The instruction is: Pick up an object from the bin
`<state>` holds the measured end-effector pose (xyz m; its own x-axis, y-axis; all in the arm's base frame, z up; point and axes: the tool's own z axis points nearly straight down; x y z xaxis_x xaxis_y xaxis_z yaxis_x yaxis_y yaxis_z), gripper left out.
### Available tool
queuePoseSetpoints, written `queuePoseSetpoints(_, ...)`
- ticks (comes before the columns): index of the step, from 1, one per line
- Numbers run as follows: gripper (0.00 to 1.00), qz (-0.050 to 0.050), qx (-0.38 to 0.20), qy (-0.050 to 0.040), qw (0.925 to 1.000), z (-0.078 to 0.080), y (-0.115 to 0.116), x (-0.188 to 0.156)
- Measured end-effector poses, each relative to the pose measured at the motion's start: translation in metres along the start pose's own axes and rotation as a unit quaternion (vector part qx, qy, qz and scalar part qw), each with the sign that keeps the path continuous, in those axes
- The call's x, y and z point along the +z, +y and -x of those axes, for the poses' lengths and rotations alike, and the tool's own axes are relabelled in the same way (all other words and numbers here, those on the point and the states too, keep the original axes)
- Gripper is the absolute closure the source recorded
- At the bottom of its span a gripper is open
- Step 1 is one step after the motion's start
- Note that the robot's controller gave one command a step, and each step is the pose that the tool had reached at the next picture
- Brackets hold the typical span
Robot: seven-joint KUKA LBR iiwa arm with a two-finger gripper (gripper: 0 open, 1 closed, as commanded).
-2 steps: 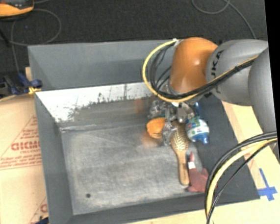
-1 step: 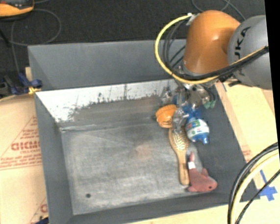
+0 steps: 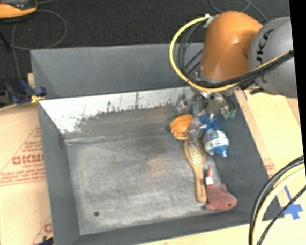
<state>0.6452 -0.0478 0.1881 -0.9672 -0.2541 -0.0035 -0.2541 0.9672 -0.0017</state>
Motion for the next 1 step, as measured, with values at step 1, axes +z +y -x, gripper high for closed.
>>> queuePoseSetpoints(1, 1.0, -0.001, -0.039, -0.0015, 0.9993, -0.0095, 0.0045, 0.004)
